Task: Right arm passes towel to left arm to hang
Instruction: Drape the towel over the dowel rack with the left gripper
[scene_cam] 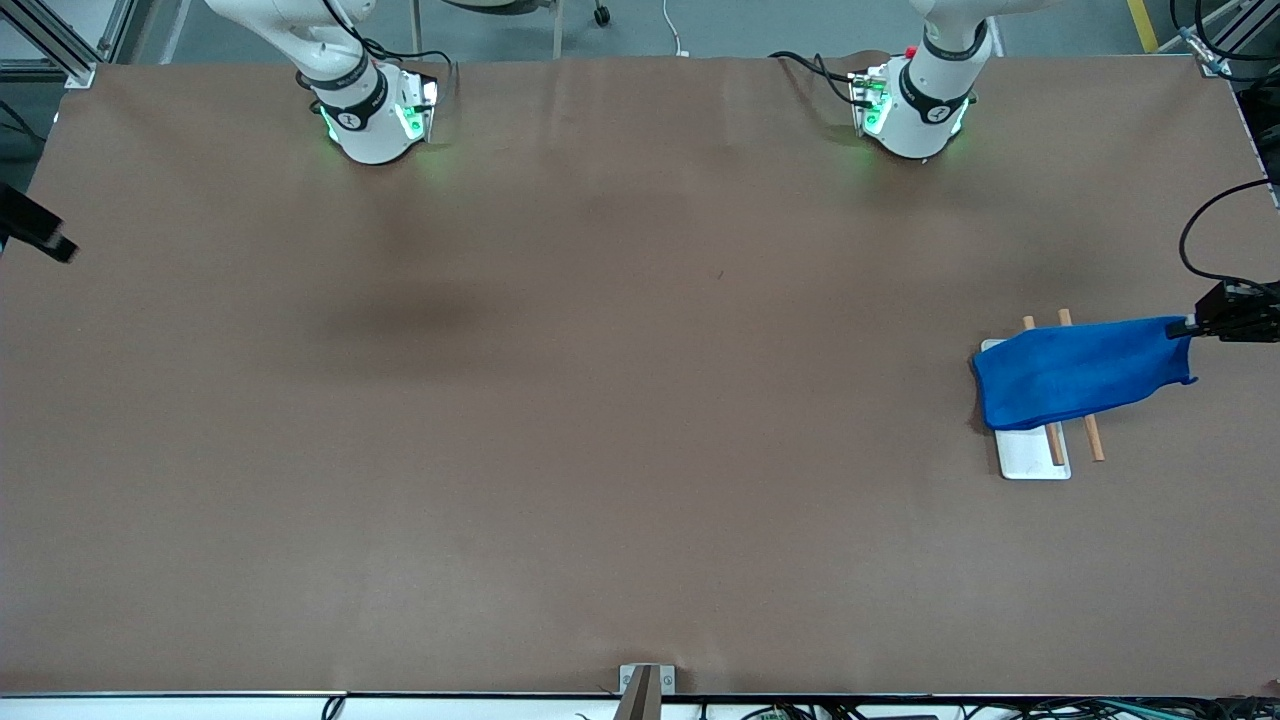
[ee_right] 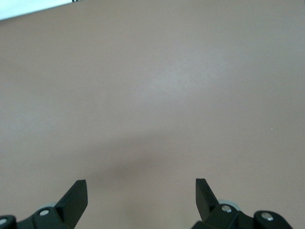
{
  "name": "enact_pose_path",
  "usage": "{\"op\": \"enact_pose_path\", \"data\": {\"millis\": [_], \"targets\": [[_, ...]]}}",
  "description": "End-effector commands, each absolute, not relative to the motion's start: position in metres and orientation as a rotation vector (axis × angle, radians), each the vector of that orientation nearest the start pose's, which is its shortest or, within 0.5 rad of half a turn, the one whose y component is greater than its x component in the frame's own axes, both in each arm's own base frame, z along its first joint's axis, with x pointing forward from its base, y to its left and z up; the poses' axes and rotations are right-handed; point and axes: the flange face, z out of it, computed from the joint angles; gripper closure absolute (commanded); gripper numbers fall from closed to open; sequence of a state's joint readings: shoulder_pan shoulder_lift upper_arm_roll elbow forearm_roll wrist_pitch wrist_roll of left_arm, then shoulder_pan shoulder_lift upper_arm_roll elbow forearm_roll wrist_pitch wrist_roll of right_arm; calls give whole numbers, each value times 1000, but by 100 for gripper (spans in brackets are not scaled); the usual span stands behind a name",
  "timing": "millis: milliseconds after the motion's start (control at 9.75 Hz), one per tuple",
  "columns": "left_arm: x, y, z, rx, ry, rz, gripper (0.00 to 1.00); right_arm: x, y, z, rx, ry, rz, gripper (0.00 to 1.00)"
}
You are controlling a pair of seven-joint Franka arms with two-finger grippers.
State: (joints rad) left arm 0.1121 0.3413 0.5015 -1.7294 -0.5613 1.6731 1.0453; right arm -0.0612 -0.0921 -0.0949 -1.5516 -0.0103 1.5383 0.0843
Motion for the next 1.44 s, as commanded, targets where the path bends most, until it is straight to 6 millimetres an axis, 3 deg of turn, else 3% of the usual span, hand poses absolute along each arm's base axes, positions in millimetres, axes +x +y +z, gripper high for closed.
{"op": "enact_pose_path", "data": {"millis": [0, 103, 205, 308, 615, 718, 1026, 1333], "targets": [[537, 301, 358, 2639, -367, 3, 100, 521, -97, 686, -3143, 355, -109, 0], [535, 308, 354, 2651, -348, 0, 98, 523, -98, 684, -3156, 294, -105, 0], [534, 308, 354, 2652, -328, -7, 72, 522, -97, 680, -3160, 282, -83, 0], [534, 308, 353, 2653, -320, -11, 1, 521, -98, 676, -3158, 287, -52, 0], [559, 302, 383, 2743, -126, 12, 0, 521, -96, 679, -3159, 282, -57, 0], [573, 282, 403, 2814, -133, 33, 0, 521, -95, 682, -3160, 283, -69, 0], [585, 172, 498, 3023, -136, 10, 0, 521, -96, 680, -3156, 292, -64, 0], [567, 77, 565, 3086, -102, 92, 0, 521, -99, 681, -3150, 302, -74, 0]]}}
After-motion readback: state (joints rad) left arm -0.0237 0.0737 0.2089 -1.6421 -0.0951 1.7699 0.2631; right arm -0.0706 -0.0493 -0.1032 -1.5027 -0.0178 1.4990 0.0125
